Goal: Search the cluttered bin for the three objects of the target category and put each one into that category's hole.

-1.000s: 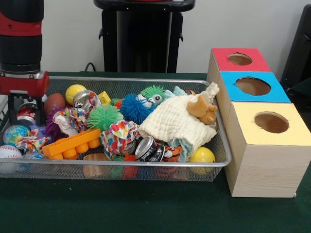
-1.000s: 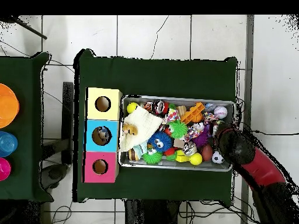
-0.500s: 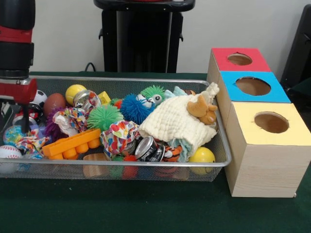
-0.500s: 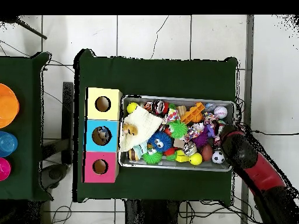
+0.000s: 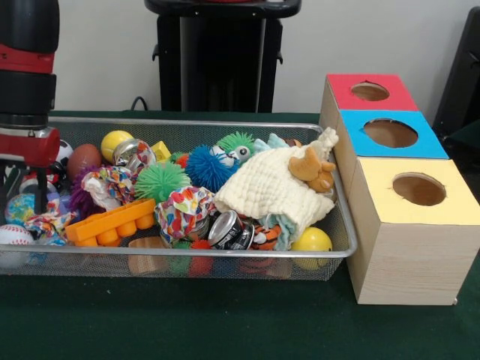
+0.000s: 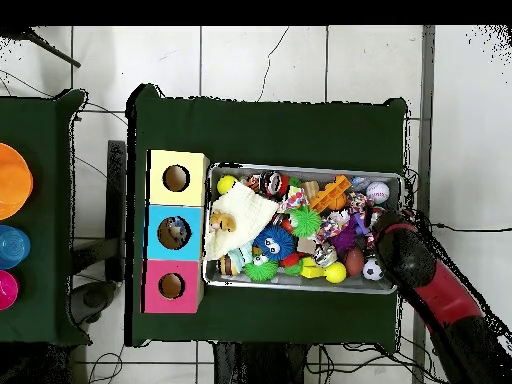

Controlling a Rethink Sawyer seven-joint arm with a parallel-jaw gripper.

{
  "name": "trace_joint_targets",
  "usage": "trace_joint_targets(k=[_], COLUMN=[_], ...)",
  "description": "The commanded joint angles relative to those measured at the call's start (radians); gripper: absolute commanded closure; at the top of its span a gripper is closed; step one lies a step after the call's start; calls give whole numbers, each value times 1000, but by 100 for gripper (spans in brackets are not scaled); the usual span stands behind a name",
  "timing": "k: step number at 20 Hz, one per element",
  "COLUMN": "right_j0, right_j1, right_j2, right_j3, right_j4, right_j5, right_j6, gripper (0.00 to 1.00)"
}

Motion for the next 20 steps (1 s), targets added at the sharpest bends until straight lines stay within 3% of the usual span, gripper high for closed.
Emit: trace_joint_targets(k=[1,13,20], right_j0=[16,59,140], right_j1=[14,-49,-131], right_j2=[85,57,-17], right_j3=[70,101,96], right_j4=[-14,26,79], right_j5=[-48,-15,101], right_j6=[263,289,273], gripper=[0,0,0])
